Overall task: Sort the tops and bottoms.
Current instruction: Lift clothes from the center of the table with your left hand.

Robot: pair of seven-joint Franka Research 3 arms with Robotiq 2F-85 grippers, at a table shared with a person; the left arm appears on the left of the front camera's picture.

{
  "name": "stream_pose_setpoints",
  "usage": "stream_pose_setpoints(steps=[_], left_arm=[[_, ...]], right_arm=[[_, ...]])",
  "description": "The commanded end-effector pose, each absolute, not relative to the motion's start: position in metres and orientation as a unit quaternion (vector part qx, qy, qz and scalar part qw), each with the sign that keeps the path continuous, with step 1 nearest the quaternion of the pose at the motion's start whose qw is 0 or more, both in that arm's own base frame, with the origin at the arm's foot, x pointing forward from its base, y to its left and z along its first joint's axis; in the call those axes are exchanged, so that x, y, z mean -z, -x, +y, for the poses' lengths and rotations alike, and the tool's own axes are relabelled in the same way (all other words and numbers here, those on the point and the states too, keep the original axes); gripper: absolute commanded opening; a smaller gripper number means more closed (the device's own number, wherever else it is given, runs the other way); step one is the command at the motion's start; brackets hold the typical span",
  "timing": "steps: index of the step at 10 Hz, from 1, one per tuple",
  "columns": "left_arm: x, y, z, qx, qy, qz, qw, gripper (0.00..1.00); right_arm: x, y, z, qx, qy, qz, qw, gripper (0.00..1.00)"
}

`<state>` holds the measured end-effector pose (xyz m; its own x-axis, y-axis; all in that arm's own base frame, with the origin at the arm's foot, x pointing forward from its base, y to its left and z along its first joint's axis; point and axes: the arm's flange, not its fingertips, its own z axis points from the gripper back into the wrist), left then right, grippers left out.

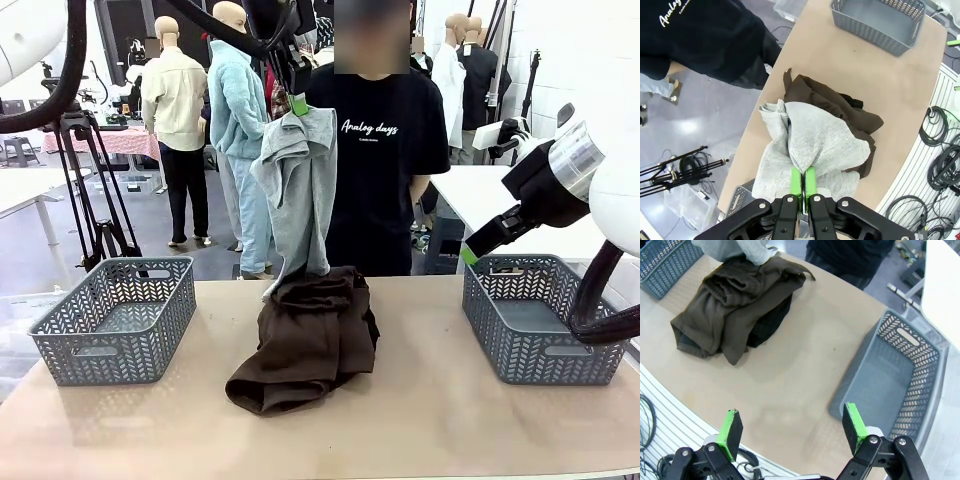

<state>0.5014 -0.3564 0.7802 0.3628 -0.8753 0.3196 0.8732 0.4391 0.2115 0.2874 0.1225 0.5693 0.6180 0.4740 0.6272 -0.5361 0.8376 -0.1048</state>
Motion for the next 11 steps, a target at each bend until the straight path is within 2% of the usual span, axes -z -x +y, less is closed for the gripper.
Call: stream_pose_setpoints(steps=[1,11], left_arm=[[-0.7824,-0.4974,-0.3536,0.526,-0.011,-0.195,0.828,0.00],[-0.7824,-0.4974,-0.3536,0.526,-0.011,-0.195,0.828,0.00]], right_arm=[[-0.5678,-0.2907,0.1225,-0.282,-0.046,-0.336,0.897,1.00],[-0.5693,-0.2874,0.1225,-0.281,-0.046,-0.335,0.898,1.00]])
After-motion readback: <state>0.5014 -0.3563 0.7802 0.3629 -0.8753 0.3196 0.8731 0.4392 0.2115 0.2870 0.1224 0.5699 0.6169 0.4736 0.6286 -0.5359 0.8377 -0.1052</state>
